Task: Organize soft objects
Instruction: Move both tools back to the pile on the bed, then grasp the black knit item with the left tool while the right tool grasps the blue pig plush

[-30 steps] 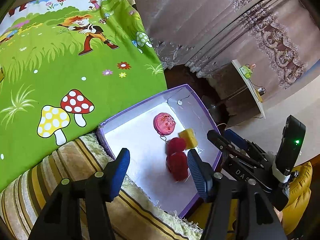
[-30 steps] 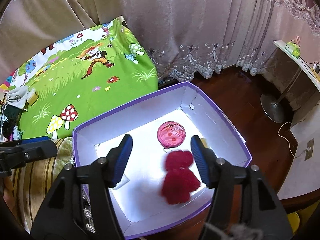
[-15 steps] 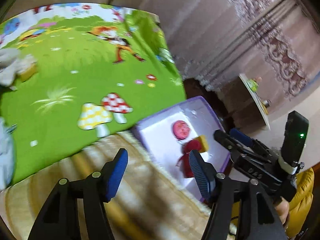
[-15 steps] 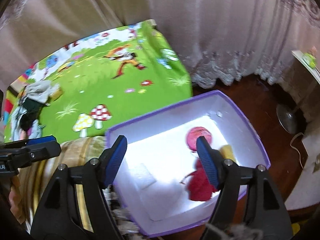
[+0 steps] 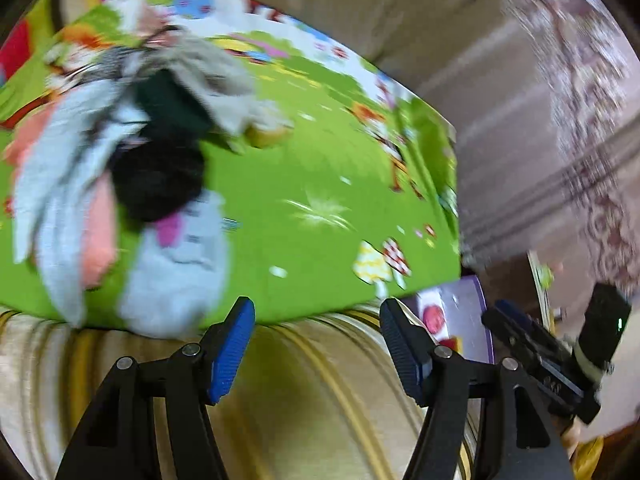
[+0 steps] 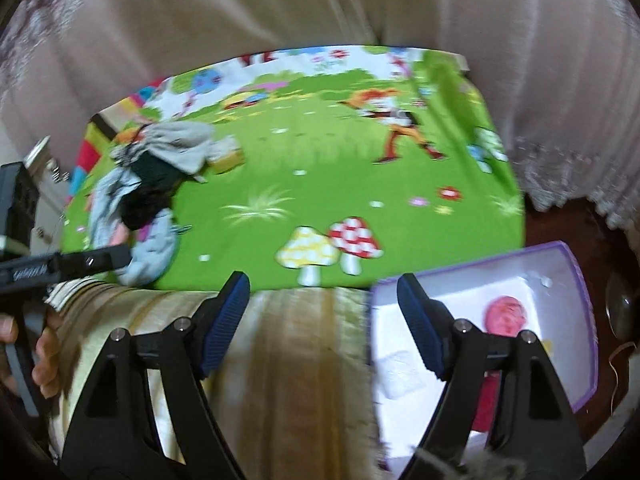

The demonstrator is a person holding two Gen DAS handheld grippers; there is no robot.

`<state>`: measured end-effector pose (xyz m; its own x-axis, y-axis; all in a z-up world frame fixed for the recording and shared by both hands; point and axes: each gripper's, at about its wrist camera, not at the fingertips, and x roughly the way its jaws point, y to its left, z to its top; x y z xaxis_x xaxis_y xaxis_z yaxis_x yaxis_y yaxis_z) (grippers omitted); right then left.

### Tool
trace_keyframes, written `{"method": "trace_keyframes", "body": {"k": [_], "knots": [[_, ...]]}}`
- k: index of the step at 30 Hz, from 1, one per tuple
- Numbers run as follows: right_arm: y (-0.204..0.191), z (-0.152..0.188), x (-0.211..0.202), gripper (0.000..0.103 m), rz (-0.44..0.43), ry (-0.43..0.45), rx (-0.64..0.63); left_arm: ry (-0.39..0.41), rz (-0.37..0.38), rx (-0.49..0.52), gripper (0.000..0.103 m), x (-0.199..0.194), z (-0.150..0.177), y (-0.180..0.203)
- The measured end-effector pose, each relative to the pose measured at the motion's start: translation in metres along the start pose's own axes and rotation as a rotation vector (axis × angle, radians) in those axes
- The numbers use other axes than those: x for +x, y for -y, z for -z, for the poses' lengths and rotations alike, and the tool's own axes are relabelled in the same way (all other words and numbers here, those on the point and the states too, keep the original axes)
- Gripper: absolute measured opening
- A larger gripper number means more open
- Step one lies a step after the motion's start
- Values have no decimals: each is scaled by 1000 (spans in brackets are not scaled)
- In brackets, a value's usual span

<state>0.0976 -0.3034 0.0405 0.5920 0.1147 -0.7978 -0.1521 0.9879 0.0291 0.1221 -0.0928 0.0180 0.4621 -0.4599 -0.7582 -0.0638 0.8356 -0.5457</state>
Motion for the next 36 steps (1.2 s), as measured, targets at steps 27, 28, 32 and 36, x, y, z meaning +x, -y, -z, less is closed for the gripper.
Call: {"method": "trace_keyframes", "body": {"k": [27,28,32,36], "knots": [[-113,-29,47,82,-179,-80,-253,-53,-23,-433,35,46,-73,-109],[-115,-29,49,82,-181,-86,-254,-52,-20,-427,29,45,-72,-109],[-120,-31,59,82,-199,-113,-244,-10,20,-356,22,25,-69,-100],[-127,-33,71,83,-217,-152,-230,53,65,-280,20,-3,-60,-90]]}}
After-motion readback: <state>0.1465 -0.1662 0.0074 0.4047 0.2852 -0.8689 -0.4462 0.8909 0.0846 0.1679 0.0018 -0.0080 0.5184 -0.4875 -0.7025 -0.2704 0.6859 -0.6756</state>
